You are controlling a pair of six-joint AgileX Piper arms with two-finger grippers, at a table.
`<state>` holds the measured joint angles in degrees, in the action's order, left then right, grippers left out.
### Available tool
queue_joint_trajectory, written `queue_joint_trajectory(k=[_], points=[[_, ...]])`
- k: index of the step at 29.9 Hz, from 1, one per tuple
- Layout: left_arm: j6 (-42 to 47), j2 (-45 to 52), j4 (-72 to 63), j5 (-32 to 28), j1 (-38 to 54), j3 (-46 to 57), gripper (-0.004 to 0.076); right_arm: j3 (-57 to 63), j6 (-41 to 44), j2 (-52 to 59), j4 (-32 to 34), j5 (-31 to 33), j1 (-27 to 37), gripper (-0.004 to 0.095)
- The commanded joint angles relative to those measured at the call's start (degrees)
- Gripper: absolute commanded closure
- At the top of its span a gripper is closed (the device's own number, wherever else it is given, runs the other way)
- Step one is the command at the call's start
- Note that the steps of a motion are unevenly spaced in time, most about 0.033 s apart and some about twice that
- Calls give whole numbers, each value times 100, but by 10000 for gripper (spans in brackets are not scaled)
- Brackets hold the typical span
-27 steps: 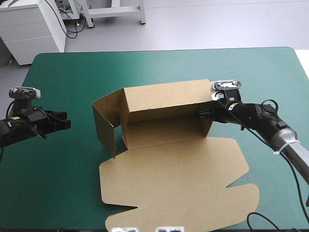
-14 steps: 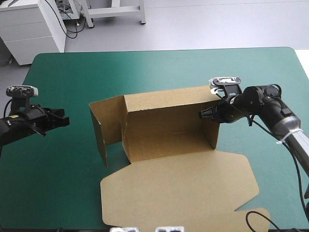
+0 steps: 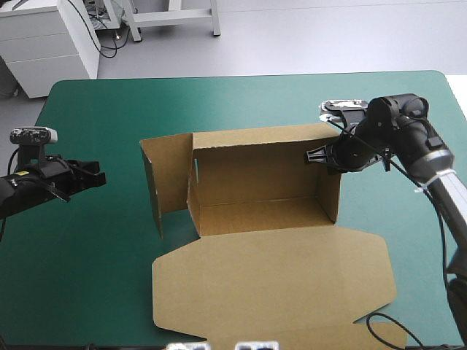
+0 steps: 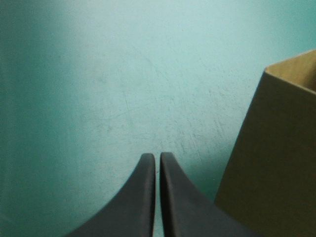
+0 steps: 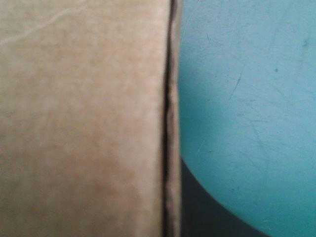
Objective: Fold the box
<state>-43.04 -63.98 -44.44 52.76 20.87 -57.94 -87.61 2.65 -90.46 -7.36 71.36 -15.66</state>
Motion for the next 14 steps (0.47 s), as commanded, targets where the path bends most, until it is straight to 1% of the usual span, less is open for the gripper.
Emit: queue_joint_trajectory(k=[1,8,14], points=[[24,92,-305,-132,-29,-164,709,-388,25,-325,-262,14,2,923],[24,92,-325,-15,-29,-164,709,-1155,49,-1412,-369,14,2,923],[24,92,-325,22,-29,-164,714,-1834,37,-2019,-143,14,2,923]])
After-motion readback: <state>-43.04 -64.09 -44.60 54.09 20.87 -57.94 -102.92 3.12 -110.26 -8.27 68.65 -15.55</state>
